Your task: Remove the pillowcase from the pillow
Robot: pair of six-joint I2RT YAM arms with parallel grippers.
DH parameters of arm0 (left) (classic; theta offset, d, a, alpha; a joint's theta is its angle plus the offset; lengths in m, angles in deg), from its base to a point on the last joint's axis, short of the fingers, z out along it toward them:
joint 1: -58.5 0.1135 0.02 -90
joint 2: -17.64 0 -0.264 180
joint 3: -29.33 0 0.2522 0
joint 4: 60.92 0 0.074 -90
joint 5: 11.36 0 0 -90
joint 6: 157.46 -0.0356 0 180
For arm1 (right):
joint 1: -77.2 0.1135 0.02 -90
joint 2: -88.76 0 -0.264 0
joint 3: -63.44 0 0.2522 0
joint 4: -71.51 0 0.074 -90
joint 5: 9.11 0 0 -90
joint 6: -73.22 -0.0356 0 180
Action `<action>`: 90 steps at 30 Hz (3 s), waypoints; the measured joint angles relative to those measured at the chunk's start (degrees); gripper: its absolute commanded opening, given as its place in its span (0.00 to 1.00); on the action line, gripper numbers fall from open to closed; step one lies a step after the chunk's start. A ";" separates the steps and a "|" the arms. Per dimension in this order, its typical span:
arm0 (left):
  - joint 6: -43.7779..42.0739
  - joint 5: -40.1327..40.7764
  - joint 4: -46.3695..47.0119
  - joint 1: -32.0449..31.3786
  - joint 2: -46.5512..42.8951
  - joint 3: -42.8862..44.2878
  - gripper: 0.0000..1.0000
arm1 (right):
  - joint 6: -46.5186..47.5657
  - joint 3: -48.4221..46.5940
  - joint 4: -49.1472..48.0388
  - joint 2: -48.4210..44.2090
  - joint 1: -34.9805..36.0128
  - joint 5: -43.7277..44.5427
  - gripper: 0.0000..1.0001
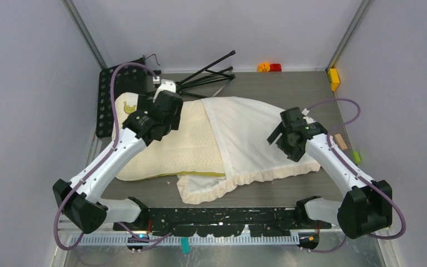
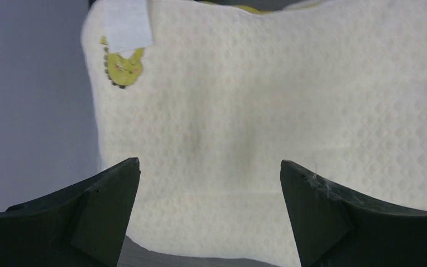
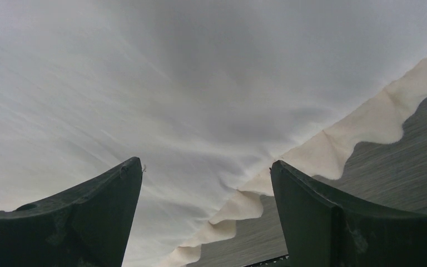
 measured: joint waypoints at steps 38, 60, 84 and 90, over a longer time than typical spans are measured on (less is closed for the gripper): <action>-11.61 -40.26 -1.86 -17.44 -13.42 -12.81 0.97 | -7.69 7.48 -5.64 3.52 8.35 11.37 0.00; -15.39 -37.53 1.05 -27.93 -9.40 -15.50 1.00 | 6.51 -5.64 -1.42 -10.08 -2.75 15.21 0.00; -17.03 -21.64 22.82 -32.11 10.51 -23.15 0.92 | 8.11 -8.26 0.44 -8.55 -6.25 12.85 0.00; -15.41 -16.63 25.49 -32.11 18.47 -23.10 0.48 | 8.13 -8.26 0.57 -8.55 -6.40 12.87 0.00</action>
